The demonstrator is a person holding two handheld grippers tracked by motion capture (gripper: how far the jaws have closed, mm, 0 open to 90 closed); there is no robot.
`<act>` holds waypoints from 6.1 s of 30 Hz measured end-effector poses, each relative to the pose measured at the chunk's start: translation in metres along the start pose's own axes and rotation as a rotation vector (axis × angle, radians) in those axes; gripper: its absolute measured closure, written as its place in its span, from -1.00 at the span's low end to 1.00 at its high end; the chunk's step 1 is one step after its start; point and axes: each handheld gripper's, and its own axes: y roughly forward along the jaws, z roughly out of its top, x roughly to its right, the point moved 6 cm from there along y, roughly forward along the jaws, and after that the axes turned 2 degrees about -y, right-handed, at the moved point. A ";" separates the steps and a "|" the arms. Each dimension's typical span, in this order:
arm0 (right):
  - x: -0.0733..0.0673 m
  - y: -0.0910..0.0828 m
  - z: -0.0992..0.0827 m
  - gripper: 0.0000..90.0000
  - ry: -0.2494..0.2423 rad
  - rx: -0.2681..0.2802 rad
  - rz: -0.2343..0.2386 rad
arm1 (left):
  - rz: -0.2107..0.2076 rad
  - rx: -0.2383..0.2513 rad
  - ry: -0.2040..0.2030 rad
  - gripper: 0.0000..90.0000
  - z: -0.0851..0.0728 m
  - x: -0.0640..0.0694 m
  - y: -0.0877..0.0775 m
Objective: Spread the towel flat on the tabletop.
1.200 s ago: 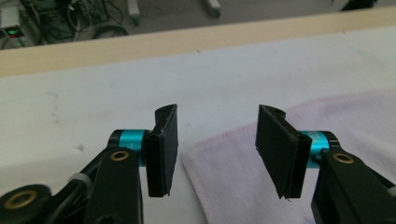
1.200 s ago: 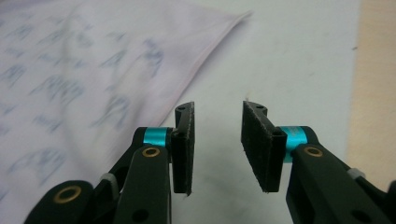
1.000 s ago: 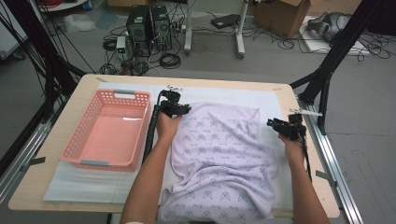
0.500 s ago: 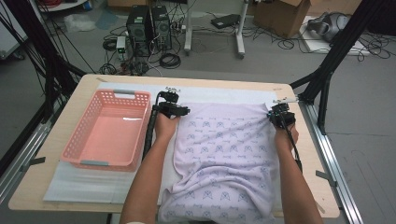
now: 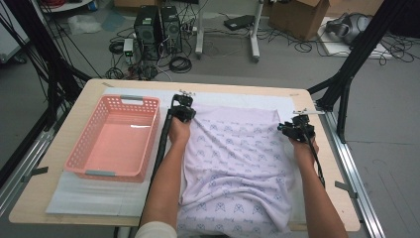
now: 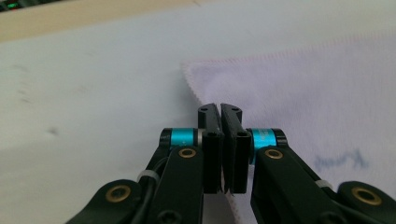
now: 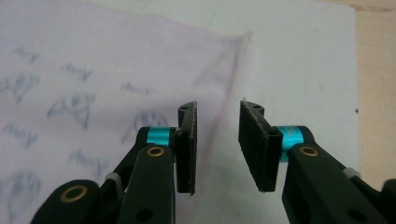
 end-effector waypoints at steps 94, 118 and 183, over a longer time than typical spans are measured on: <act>-0.064 -0.079 -0.083 0.94 -0.174 -0.041 0.172 | -0.320 0.067 0.072 -0.04 -0.072 0.013 -0.095; -0.068 -0.113 -0.098 0.32 -0.124 0.029 0.109 | -0.167 0.028 0.132 0.95 -0.120 -0.002 -0.123; -0.113 -0.156 -0.149 0.90 -0.187 -0.040 0.186 | -0.367 0.094 0.132 0.92 -0.219 0.011 -0.231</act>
